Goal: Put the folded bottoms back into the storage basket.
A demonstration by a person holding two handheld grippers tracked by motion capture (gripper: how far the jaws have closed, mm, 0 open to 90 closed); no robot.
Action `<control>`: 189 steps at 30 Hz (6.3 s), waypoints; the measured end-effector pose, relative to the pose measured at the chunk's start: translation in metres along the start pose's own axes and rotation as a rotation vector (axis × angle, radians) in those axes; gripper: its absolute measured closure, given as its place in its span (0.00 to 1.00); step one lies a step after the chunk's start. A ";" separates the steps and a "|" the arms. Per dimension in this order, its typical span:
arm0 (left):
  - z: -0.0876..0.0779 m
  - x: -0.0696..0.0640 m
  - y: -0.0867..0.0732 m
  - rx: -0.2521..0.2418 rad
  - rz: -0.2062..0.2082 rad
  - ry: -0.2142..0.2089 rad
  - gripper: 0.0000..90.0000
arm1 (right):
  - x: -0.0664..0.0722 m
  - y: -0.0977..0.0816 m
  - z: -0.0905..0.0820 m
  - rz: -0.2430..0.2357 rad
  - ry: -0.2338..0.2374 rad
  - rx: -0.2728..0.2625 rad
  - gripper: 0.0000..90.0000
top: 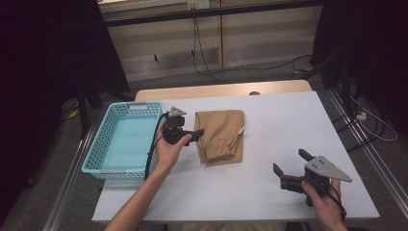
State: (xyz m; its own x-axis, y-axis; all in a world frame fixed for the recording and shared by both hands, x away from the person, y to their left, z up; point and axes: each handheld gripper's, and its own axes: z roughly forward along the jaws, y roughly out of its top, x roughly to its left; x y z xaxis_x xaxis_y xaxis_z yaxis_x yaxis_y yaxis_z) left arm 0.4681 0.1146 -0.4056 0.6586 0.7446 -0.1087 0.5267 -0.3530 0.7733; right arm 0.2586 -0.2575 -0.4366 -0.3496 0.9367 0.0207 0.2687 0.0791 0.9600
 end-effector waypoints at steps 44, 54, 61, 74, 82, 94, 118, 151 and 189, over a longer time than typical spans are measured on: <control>0.048 0.011 -0.010 0.228 -0.149 -0.060 0.30 | 0.002 -0.001 0.000 -0.029 0.019 0.022 0.02; 0.048 0.011 -0.012 0.207 -0.206 -0.093 0.57 | 0.002 -0.001 0.000 -0.029 0.016 0.020 0.02; 0.048 0.007 -0.012 0.209 -0.197 -0.070 0.63 | 0.003 -0.001 0.000 -0.037 0.014 0.018 0.02; 0.050 -0.002 -0.012 0.220 -0.177 -0.077 0.79 | 0.005 -0.001 0.001 -0.052 0.012 0.018 0.02; 0.049 -0.009 -0.013 0.221 -0.147 -0.090 0.85 | 0.004 -0.001 0.000 -0.049 0.013 0.018 0.02; 0.040 0.000 -0.010 0.174 -0.192 -0.155 0.94 | 0.003 -0.001 -0.002 -0.045 0.012 0.014 0.02; 0.008 0.003 0.010 0.033 -0.198 -0.227 0.95 | 0.004 -0.001 -0.001 -0.051 0.021 0.017 0.02; -0.023 -0.009 0.032 -0.039 -0.109 -0.237 0.95 | 0.004 -0.001 -0.002 -0.044 0.016 0.016 0.02; -0.066 -0.020 0.054 -0.104 -0.025 -0.238 0.96 | 0.004 -0.001 -0.002 -0.046 0.020 0.016 0.02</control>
State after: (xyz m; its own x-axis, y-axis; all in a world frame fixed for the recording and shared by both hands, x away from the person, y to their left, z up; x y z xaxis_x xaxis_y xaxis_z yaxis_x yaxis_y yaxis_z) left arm 0.4476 0.1180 -0.3200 0.7607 0.5935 -0.2630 0.4943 -0.2669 0.8273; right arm 0.2551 -0.2546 -0.4365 -0.3797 0.9249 -0.0178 0.2660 0.1276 0.9555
